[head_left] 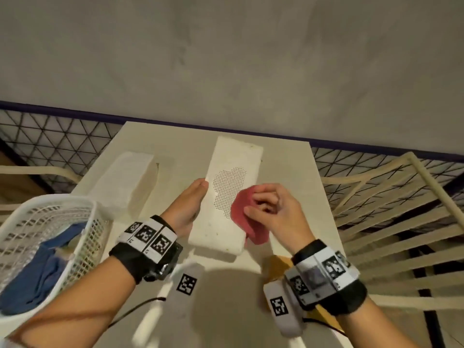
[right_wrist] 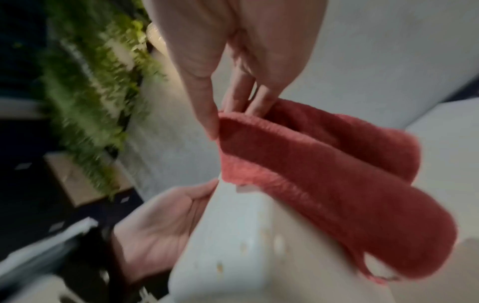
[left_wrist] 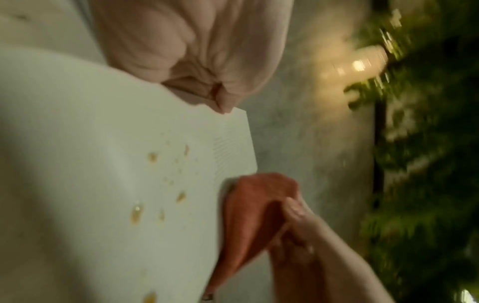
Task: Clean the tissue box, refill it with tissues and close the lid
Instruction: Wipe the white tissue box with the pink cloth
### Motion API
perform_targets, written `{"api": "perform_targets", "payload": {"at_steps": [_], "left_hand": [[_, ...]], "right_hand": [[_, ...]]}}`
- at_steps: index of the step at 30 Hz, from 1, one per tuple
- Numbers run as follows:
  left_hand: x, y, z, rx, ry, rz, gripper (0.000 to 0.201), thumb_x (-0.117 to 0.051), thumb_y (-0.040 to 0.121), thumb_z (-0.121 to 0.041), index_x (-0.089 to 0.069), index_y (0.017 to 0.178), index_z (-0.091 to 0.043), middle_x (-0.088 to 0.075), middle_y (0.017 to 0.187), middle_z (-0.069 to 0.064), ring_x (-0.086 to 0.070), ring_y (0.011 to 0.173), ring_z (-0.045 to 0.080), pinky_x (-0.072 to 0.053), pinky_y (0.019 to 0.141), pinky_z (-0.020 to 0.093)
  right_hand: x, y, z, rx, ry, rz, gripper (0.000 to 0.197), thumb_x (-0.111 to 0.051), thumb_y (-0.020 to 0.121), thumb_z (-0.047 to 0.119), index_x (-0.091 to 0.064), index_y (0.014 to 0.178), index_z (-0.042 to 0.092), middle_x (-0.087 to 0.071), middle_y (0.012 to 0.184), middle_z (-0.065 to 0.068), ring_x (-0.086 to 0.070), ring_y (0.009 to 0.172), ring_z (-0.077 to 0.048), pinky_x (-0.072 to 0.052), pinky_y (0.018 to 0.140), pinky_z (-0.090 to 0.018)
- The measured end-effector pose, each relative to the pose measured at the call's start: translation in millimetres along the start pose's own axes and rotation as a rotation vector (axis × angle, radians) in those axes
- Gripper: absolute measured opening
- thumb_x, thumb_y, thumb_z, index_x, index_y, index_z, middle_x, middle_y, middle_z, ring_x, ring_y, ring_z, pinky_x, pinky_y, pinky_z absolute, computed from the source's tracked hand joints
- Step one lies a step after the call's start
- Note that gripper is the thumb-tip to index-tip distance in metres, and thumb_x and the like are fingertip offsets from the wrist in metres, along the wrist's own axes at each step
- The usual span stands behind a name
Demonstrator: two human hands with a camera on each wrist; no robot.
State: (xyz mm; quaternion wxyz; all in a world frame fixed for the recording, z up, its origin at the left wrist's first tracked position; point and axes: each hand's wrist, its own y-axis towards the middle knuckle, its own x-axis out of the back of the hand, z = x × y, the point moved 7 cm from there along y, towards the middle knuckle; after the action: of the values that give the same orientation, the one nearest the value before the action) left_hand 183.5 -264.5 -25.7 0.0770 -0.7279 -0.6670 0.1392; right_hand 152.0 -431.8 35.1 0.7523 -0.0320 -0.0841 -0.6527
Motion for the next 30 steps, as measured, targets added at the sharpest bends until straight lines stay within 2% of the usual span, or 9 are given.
{"api": "perform_targets", "payload": {"at_steps": [2, 5, 7, 13, 16, 20, 23, 27, 30], "left_hand": [[3.8, -11.1, 6.8, 0.073, -0.213, 0.003, 0.026, -0.028, 0.101, -0.025, -0.052, 0.105, -0.017, -0.063, 0.101, 0.002, -0.061, 0.089, 0.014, -0.055, 0.07, 0.024], [18.5, -27.0, 7.5, 0.1, -0.288, -0.025, 0.034, -0.029, 0.101, -0.032, -0.05, 0.124, -0.02, -0.062, 0.118, 0.002, -0.058, 0.108, 0.018, -0.046, 0.095, 0.037], [30.0, -33.5, 5.6, 0.097, -0.294, -0.054, 0.038, -0.029, 0.1, -0.036, -0.046, 0.131, -0.022, -0.059, 0.125, 0.0, -0.054, 0.116, 0.017, -0.041, 0.103, 0.038], [73.5, -23.9, 6.3, 0.161, -0.391, -0.131, 0.088, -0.056, 0.066, -0.072, -0.032, 0.141, -0.034, -0.035, 0.149, -0.01, -0.032, 0.138, 0.013, -0.023, 0.115, 0.047], [76.8, -30.2, -8.3, 0.193, -0.49, -0.166, 0.055, -0.034, 0.092, -0.055, -0.045, 0.135, -0.022, -0.054, 0.134, 0.004, -0.049, 0.126, 0.025, -0.033, 0.11, 0.046], [64.2, -34.0, -14.4, 0.173, -0.511, -0.108, 0.053, -0.024, 0.097, -0.049, -0.058, 0.113, -0.011, -0.07, 0.098, 0.011, -0.061, 0.094, 0.027, -0.045, 0.087, 0.036], [58.1, -33.2, -12.7, 0.189, -0.488, -0.037, 0.05, -0.026, 0.097, -0.048, -0.062, 0.097, -0.013, -0.075, 0.075, 0.005, -0.067, 0.074, 0.019, -0.049, 0.071, 0.028], [55.1, -37.5, -30.5, 0.122, -0.545, 0.027, 0.053, -0.02, 0.098, -0.046, -0.06, 0.103, -0.011, -0.075, 0.083, 0.009, -0.063, 0.089, 0.024, -0.047, 0.08, 0.035], [55.3, -40.7, -42.3, 0.085, -0.506, -0.025, 0.051, -0.024, 0.098, -0.045, -0.055, 0.121, -0.011, -0.066, 0.114, 0.012, -0.06, 0.105, 0.028, -0.046, 0.092, 0.039]], "right_hand": [[-25.8, -4.5, 9.0, 0.166, -0.397, 0.058, 0.034, -0.07, 0.076, 0.019, -0.06, 0.109, 0.021, -0.064, 0.108, 0.0, -0.05, 0.095, 0.005, -0.028, 0.087, -0.001], [-46.6, -3.9, 7.9, 0.314, -0.969, 0.045, 0.048, -0.043, 0.079, 0.054, -0.049, 0.125, 0.041, -0.041, 0.134, 0.0, -0.021, 0.117, -0.015, -0.01, 0.097, -0.027], [-58.2, -4.3, 8.9, 0.3, -0.89, 0.023, 0.046, -0.041, 0.08, 0.053, -0.049, 0.124, 0.042, -0.032, 0.136, -0.003, -0.019, 0.121, -0.02, -0.012, 0.102, -0.034], [-77.5, -33.2, 14.1, 0.375, -0.424, -0.093, 0.03, -0.049, 0.085, 0.028, -0.057, 0.112, 0.017, -0.044, 0.104, 0.011, -0.045, 0.098, 0.009, -0.03, 0.088, 0.002], [-89.8, -46.4, 25.5, 0.477, -0.447, -0.168, 0.025, -0.049, 0.086, 0.019, -0.054, 0.11, 0.021, -0.047, 0.105, 0.006, -0.044, 0.101, 0.01, -0.034, 0.09, -0.005], [-129.5, -37.8, 41.0, 0.537, -0.718, -0.078, 0.029, -0.045, 0.087, 0.025, -0.063, 0.108, 0.015, -0.06, 0.104, -0.006, -0.053, 0.095, -0.019, -0.044, 0.08, -0.025], [-144.6, -31.4, 49.1, 0.577, -0.86, -0.028, 0.027, -0.047, 0.085, 0.032, -0.065, 0.103, 0.023, -0.061, 0.091, -0.003, -0.038, 0.087, -0.015, -0.029, 0.074, -0.026], [-114.5, -33.0, 42.3, 0.479, -0.875, -0.12, 0.023, -0.048, 0.082, 0.042, -0.055, 0.103, 0.037, -0.046, 0.119, -0.004, -0.028, 0.11, -0.021, -0.029, 0.088, -0.043], [-124.3, -43.6, 43.0, 0.612, -0.836, -0.04, 0.028, -0.05, 0.083, 0.018, -0.053, 0.109, 0.028, -0.05, 0.121, -0.008, -0.034, 0.11, -0.025, -0.039, 0.091, -0.045]]}}
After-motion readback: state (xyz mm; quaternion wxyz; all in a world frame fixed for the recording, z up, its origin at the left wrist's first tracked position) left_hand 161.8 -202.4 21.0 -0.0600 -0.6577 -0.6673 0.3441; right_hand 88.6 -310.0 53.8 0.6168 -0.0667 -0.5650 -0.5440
